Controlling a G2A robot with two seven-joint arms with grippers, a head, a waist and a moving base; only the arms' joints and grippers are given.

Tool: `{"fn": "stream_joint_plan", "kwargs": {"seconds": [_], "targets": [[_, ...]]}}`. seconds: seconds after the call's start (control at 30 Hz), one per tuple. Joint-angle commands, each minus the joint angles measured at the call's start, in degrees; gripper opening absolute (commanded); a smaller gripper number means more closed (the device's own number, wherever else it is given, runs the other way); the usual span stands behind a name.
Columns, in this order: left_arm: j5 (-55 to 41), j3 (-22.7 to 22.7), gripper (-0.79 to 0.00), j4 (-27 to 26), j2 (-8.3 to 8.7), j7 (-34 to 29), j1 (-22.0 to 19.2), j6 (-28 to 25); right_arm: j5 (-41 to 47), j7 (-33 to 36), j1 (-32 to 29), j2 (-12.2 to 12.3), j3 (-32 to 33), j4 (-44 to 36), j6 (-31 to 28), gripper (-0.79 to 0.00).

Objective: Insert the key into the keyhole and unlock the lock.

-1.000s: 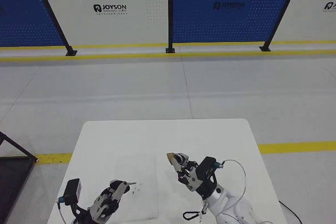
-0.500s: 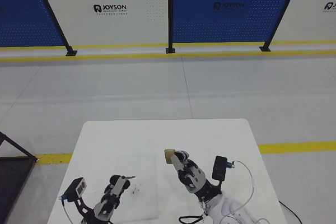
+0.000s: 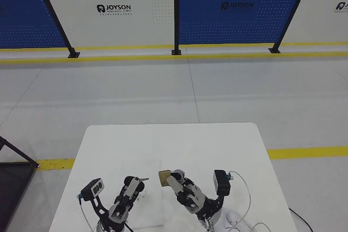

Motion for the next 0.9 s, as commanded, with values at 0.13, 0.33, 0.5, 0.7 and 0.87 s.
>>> {"fn": "stream_joint_plan", "kwargs": {"seconds": [0.13, 0.33, 0.5, 0.7, 0.87], "targets": [[0.2, 2.0, -0.785, 1.2, 0.71, 0.5, -1.4, 0.0, 0.0, -0.2, -0.1, 0.0, 0.0, 0.3, -0.3, -0.785], [1.4, 3.4, -0.785, 1.6, 1.42, 1.6, -2.4, 0.0, -0.2, -0.4, 0.1, 0.0, -0.2, 0.7, -0.1, -0.785], [2.0, 4.6, -0.785, 2.0, 2.01, 2.9, -3.2, 0.0, -0.4, -1.0, 0.2, -0.1, -0.5, 0.8, 0.3, -0.785], [3.3, 5.7, -0.785, 2.4, 2.76, 4.3, -3.9, 0.0, -0.7, -1.3, 0.3, -0.2, -0.8, 0.8, 0.8, -0.785], [4.0, 6.5, -0.785, 2.6, 3.37, 6.0, -4.4, 0.0, -1.1, -1.3, 0.5, -0.3, -1.2, 1.0, 1.3, -0.785]]}}
